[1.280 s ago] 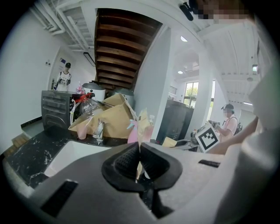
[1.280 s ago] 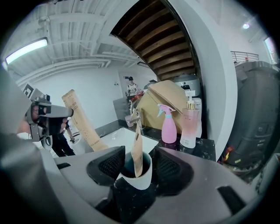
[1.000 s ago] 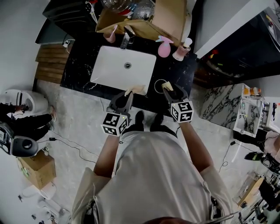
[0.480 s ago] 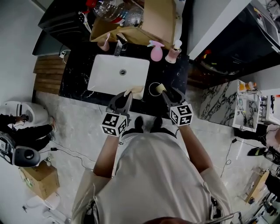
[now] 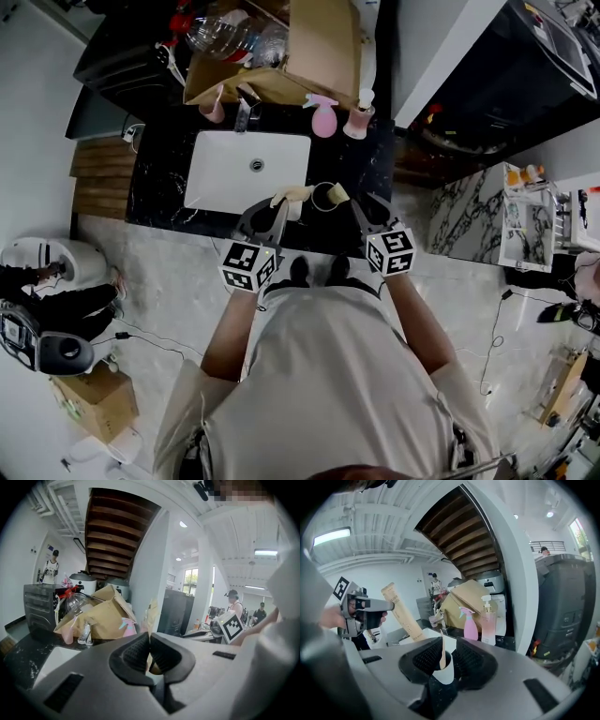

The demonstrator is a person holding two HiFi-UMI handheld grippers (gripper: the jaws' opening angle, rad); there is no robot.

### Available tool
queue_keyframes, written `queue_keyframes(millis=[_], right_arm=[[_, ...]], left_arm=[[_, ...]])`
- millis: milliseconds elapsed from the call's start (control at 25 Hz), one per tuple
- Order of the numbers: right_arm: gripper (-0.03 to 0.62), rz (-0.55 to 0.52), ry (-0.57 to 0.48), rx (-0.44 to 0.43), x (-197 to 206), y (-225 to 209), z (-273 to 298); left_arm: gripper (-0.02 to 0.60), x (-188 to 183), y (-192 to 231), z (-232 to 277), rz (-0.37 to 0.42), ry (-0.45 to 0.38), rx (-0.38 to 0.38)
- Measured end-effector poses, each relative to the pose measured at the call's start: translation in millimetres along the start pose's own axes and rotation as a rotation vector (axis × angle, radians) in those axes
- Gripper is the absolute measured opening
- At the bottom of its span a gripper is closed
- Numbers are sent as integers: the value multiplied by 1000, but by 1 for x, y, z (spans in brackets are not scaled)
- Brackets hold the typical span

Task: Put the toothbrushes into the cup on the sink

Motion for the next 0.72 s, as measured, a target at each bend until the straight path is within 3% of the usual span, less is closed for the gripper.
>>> queue_keyframes(millis=[720], right_arm=[[84, 18, -39, 82, -14, -4, -34]], left_arm=[[9, 22, -17, 48, 33, 81, 76]])
Point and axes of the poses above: the fingertips, and each gripper's own axes: z forward along the fingers, y to its left, x out of its underside, the point moved 8 cm from there along -z, backward along the fingers, and after that the axes turned 14 degrees about -x, right-handed, at the moved point
